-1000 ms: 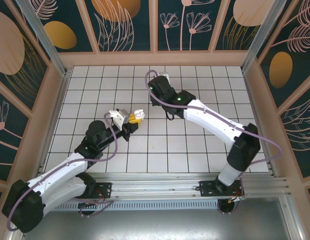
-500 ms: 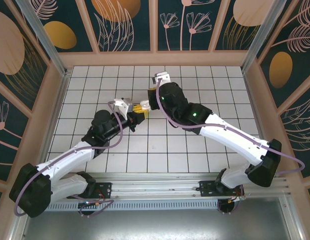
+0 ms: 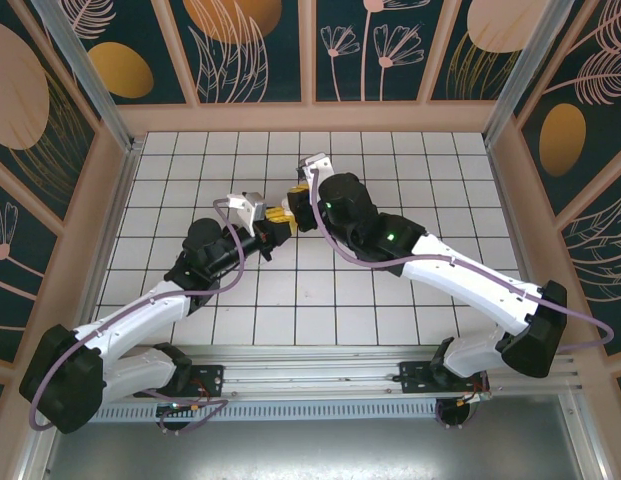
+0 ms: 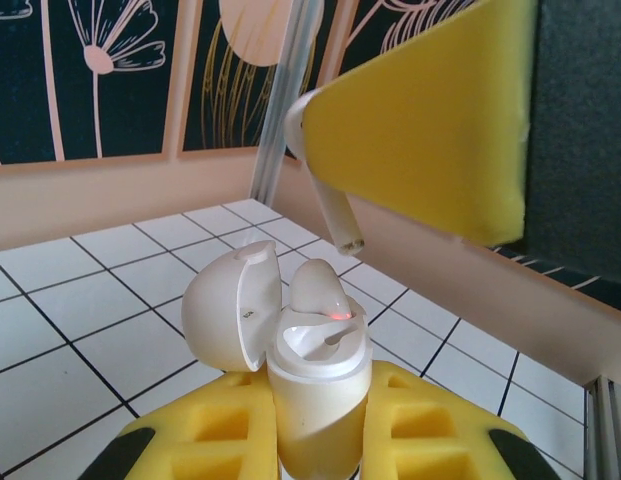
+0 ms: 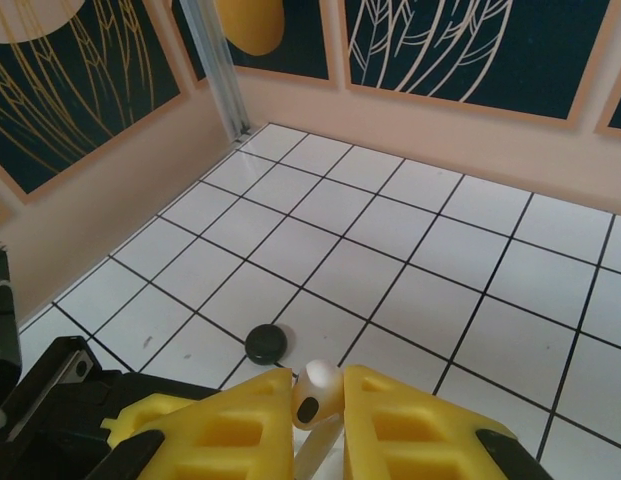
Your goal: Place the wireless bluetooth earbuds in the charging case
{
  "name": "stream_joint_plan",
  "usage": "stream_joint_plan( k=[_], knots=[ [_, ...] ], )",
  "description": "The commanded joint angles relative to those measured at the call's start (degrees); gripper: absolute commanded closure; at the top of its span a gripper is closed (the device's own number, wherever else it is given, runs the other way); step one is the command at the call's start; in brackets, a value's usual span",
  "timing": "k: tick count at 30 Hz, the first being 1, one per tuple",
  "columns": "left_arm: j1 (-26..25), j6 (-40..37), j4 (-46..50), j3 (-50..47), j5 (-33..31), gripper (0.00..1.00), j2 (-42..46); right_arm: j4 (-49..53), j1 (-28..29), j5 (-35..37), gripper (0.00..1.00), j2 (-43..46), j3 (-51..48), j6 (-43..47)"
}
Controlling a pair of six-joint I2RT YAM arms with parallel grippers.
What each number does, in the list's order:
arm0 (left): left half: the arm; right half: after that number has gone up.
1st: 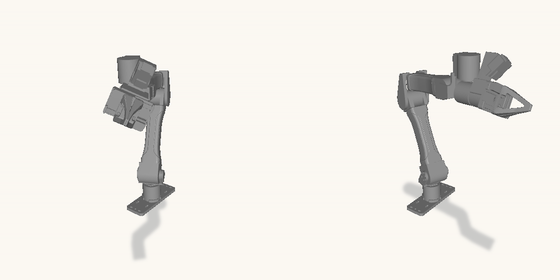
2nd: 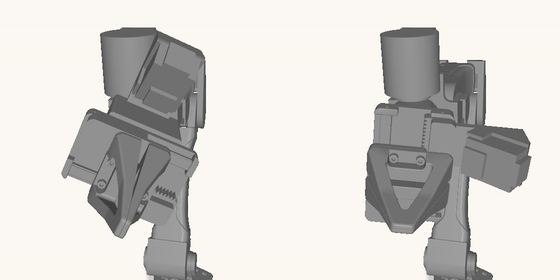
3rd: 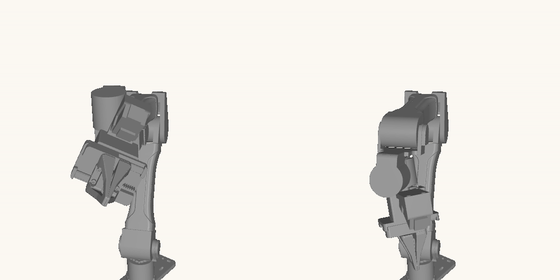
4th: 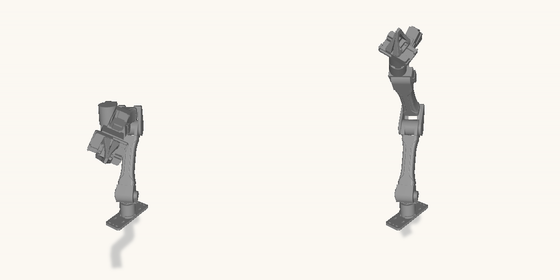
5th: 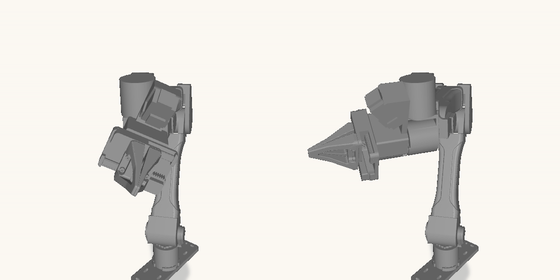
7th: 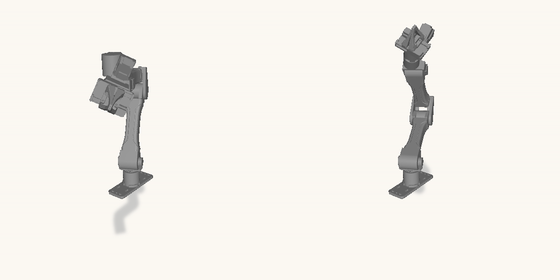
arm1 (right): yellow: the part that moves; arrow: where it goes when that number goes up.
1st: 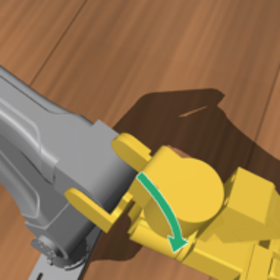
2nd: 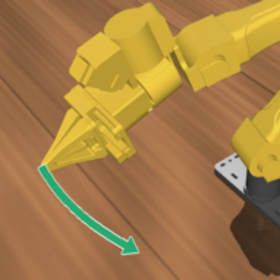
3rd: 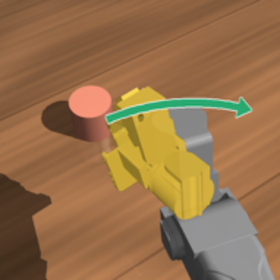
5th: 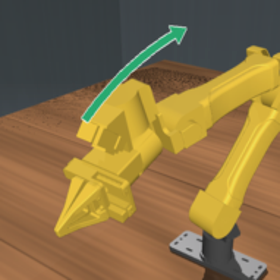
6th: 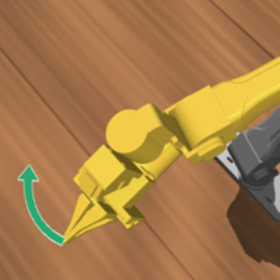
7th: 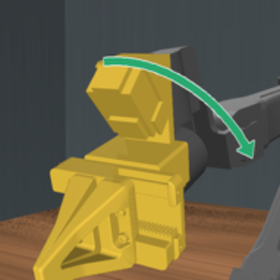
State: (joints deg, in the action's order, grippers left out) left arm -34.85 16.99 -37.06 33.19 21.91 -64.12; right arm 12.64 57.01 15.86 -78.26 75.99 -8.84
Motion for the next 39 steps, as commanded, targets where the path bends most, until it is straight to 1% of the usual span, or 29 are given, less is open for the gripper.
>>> stream_joint_plan(
  k=[1,10,39],
  knots=[
    [-0.17,1.46,-2.14,2.21,0.3,1.0,0.92,-1.84,0.12,-1.83,0.84,1.19,0.44,0.28],
    [-0.21,1.46,-1.5,2.8,0.24,1.0,1.63,0.78,0.16,-2.05,0.85,-1.16,2.56,0.16],
    [-0.18,1.48,-1.52,3.15,0.37,1.0,2.59,6.84,-0.1,-1.44,0.85,-1.17,4.35,4.06]
  ],
)
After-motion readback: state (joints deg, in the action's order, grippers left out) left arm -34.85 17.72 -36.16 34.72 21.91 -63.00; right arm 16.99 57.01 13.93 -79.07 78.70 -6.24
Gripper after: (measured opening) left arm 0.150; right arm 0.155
